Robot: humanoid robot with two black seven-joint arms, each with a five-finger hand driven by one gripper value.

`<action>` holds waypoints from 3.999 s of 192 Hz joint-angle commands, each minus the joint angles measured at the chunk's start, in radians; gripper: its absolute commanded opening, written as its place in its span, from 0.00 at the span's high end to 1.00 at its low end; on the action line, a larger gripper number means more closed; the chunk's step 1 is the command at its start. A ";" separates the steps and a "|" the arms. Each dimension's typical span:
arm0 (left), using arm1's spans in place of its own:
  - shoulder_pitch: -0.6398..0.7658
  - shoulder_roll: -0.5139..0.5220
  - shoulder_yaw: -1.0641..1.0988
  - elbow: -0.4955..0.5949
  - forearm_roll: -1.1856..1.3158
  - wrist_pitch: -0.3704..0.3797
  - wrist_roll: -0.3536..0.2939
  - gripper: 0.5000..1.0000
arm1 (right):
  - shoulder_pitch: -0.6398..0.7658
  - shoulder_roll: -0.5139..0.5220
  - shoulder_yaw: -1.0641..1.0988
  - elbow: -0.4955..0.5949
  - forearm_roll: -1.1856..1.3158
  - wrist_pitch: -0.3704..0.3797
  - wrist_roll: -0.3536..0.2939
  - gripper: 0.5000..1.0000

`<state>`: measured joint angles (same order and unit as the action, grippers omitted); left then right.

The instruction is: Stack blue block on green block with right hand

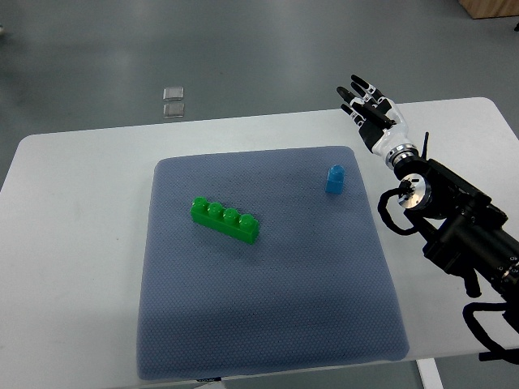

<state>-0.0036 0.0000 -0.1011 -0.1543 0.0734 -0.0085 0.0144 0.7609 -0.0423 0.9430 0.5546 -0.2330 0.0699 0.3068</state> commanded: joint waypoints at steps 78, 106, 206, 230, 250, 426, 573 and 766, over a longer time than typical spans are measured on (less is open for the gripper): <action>-0.018 0.000 0.006 0.007 0.000 0.009 -0.001 0.00 | 0.002 0.009 0.003 0.002 0.001 -0.001 0.000 0.17; -0.018 0.000 0.006 0.007 0.000 0.009 -0.001 0.00 | 0.005 0.007 0.008 0.002 0.003 -0.001 0.000 0.17; -0.018 0.000 0.006 0.007 0.000 0.009 -0.001 0.00 | 0.011 0.006 0.010 0.001 0.003 -0.019 -0.002 0.17; -0.018 0.000 0.006 0.007 0.000 0.009 0.001 0.00 | 0.012 -0.001 0.010 0.001 0.003 -0.019 -0.003 0.17; -0.018 0.000 0.006 0.009 0.000 0.009 -0.001 0.00 | 0.009 -0.005 0.011 0.015 0.004 -0.013 -0.002 0.17; -0.018 0.000 0.006 0.007 0.000 0.009 0.001 0.00 | 0.178 -0.337 -0.500 0.136 -0.957 0.011 -0.006 0.17; -0.018 0.000 0.006 0.007 0.000 0.009 -0.001 0.00 | 0.336 -0.386 -0.843 0.200 -1.106 0.119 -0.003 0.17; -0.018 0.000 0.006 0.007 0.000 0.009 0.001 0.00 | 0.322 -0.317 -0.882 0.186 -1.289 -0.007 -0.006 0.17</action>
<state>-0.0215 0.0000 -0.0951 -0.1470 0.0737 0.0000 0.0142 1.0841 -0.3612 0.0618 0.7406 -1.5215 0.0616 0.3005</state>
